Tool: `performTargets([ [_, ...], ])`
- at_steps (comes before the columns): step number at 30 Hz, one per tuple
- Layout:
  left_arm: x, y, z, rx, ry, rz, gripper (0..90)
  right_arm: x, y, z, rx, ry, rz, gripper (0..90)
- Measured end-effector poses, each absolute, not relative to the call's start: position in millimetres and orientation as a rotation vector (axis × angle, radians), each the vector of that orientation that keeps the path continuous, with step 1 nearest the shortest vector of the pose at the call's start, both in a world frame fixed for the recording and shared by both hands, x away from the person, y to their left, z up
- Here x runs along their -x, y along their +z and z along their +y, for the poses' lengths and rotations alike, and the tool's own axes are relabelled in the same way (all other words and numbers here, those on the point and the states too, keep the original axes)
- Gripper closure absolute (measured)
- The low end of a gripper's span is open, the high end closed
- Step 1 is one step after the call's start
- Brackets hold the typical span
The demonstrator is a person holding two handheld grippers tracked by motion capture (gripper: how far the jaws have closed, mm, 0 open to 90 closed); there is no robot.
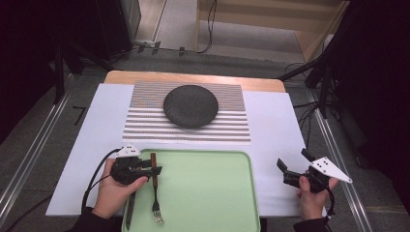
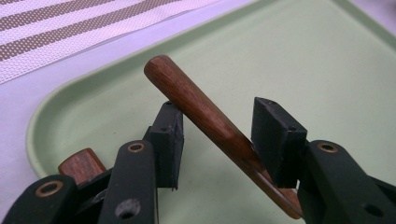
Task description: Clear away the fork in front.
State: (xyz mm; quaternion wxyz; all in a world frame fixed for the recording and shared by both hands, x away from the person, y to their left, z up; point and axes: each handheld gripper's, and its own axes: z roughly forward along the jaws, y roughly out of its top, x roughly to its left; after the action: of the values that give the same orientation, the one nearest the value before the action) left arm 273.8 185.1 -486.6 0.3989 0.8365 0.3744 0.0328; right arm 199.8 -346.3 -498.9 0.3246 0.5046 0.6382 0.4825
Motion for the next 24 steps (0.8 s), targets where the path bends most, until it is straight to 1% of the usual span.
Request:
performTargets([
  [16, -271.5, -489.9, 178.8, -2.172, 0.145, 0.944, 52.1, -200.2, -499.7, -345.5, -1.326, 1.260, 1.679, 0.0],
  [24, -269.7, -490.6, 175.8, -2.202, 0.205, 0.937, 50.2, -200.2, -499.7, -345.6, -1.326, 1.258, 1.678, 0.0],
])
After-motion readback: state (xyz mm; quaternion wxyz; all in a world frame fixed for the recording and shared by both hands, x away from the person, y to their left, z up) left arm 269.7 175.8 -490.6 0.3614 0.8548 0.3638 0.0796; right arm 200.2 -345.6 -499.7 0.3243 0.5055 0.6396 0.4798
